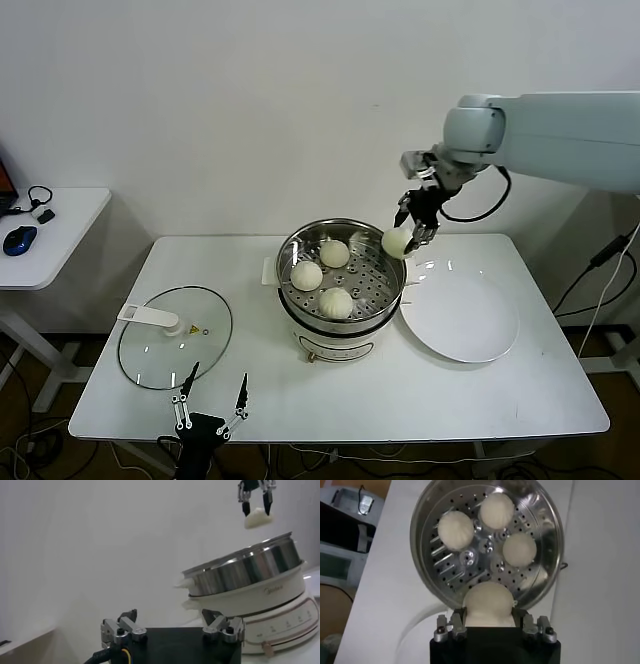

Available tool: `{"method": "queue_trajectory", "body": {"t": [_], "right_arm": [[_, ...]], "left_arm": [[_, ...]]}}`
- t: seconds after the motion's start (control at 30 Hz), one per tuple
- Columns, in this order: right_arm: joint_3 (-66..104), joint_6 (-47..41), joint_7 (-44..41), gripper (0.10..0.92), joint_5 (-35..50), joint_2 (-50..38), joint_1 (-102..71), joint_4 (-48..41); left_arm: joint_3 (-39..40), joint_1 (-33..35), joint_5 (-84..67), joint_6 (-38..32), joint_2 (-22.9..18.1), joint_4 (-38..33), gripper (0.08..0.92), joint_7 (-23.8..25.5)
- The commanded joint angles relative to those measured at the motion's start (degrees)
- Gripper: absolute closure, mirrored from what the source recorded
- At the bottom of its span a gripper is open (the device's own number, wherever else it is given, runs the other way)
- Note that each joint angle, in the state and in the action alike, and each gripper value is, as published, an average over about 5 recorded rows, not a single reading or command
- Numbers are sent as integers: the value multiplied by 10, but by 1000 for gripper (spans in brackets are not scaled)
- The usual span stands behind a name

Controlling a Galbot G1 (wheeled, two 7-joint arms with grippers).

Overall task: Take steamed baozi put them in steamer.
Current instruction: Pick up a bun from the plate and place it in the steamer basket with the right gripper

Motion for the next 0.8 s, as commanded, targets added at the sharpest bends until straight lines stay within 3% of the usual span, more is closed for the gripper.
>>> {"method": "queue_trajectory", "body": {"t": [0.03, 0.33, 0.8], "right_arm": [[43, -33, 41, 406, -4, 47, -94, -12], [64, -31, 41, 406, -47, 66, -156, -86], [71, -28, 34, 406, -60, 77, -179, -101]], "left_arm": [[-4, 1, -3, 0, -26, 3, 177, 0], [-9, 1, -6, 0, -25, 6, 177, -1], [-11, -5, -7, 0, -26, 16, 177, -1]]}}
